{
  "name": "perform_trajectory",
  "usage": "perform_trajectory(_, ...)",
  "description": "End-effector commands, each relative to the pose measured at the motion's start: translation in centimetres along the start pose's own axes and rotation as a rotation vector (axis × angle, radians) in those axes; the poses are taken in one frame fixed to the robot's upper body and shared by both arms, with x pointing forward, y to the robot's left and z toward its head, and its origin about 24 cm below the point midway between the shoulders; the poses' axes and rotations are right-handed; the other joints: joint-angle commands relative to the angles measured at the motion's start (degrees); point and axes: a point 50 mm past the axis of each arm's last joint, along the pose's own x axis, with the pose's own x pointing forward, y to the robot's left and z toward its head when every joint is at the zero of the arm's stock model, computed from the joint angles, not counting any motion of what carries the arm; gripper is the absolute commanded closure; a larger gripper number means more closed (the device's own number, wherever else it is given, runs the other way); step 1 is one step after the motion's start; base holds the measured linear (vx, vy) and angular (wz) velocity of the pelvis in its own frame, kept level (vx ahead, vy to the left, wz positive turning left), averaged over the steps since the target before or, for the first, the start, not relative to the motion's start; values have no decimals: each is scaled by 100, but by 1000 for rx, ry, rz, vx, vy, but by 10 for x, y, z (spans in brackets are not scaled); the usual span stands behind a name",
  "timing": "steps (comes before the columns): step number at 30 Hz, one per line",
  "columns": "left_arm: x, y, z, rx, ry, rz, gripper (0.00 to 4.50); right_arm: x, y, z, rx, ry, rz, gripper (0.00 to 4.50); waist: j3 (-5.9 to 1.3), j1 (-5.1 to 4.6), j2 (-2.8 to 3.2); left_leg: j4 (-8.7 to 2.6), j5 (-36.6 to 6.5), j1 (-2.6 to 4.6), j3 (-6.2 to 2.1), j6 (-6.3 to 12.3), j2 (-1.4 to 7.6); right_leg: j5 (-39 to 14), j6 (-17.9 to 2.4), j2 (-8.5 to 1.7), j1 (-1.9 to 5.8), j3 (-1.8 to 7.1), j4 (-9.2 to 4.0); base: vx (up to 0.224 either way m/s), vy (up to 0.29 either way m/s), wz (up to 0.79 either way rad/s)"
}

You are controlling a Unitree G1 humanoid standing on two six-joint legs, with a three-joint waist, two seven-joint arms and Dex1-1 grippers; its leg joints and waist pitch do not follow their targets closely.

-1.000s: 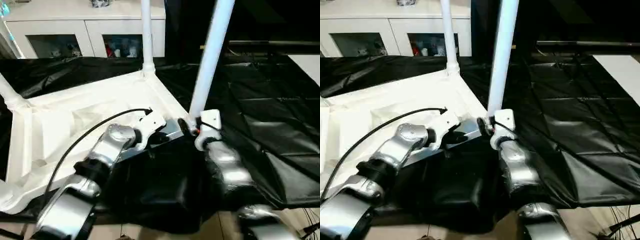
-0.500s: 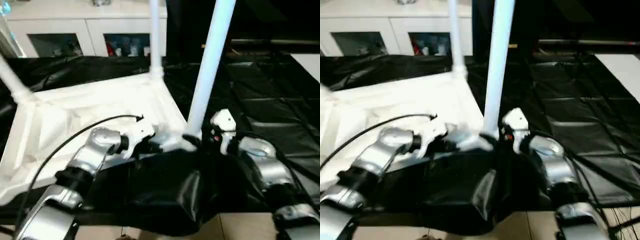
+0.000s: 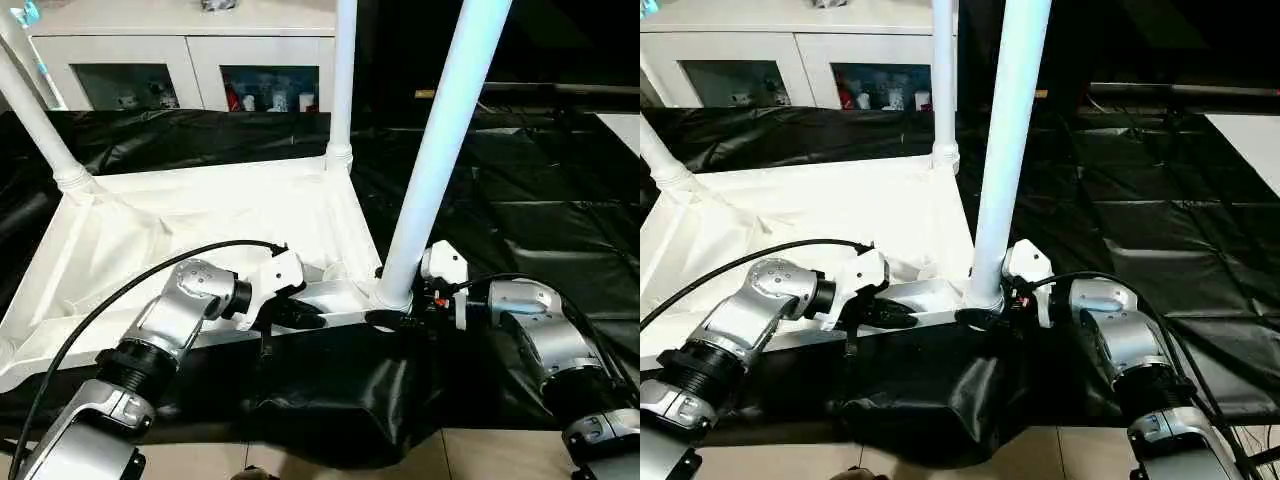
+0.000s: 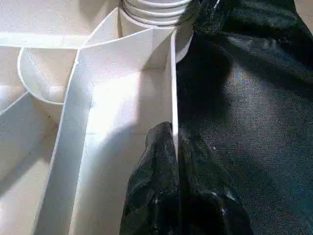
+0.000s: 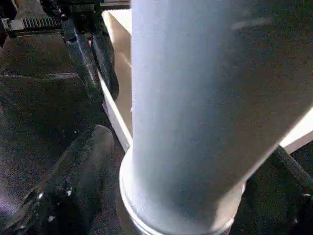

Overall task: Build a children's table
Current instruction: Rotate leg to tighten

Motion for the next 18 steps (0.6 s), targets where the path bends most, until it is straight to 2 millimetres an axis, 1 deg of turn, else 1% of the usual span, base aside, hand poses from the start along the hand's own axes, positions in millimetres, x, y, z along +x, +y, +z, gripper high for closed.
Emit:
perform_trajectory(1, 0, -2, 10, 37, -18, -37, 450, 2, -4, 7, -31, -8, 9, 62, -385, -10, -59, -346, -714, 111, -103, 537, 248, 48, -1616, -329, 238, 224, -351, 0, 0, 0)
perform_trajectory(2, 0, -2, 9, 37, -15, -35, 450, 4, -4, 7, -24, -15, 9, 88, -389, -8, -57, -343, -710, 114, -103, 535, 249, 42, -1620, -330, 239, 225, -349, 0, 0, 0)
perform_trajectory(3, 0, -2, 9, 37, -14, -34, 450, 4, -5, 7, -20, -17, 11, 97, -390, -9, -55, -342, -695, 118, -103, 539, 250, 52, -1628, -326, 234, 222, -347, 0, 0, 0)
perform_trajectory(6, 0, -2, 9, 36, -14, -33, 450, 5, -5, 7, -15, -16, 15, 102, -391, -6, -58, -338, -666, 114, -103, 552, 250, 112, -1629, -323, 238, 224, -339, 0, 0, 0)
perform_trajectory(7, 0, -2, 9, 36, -13, -31, 450, 5, -5, 7, -16, -12, 13, 131, -389, -6, -61, -337, -663, 113, -101, 564, 247, 125, -1629, -323, 237, 223, -340, 0, 0, 0)
perform_trajectory(12, 0, -2, 8, 36, -11, -29, 450, 5, -6, 6, -17, -5, 12, 168, -391, -6, -63, -334, -678, 112, -102, 560, 249, 53, -1623, -330, 237, 222, -342, 0, 0, 0)
perform_trajectory(18, 0, -2, 8, 35, -10, -26, 450, 4, -6, 4, -33, 17, 18, 176, -393, -9, -67, -330, -640, 112, -102, 578, 248, 112, -1640, -325, 238, 221, -334, 0, 0, 0)
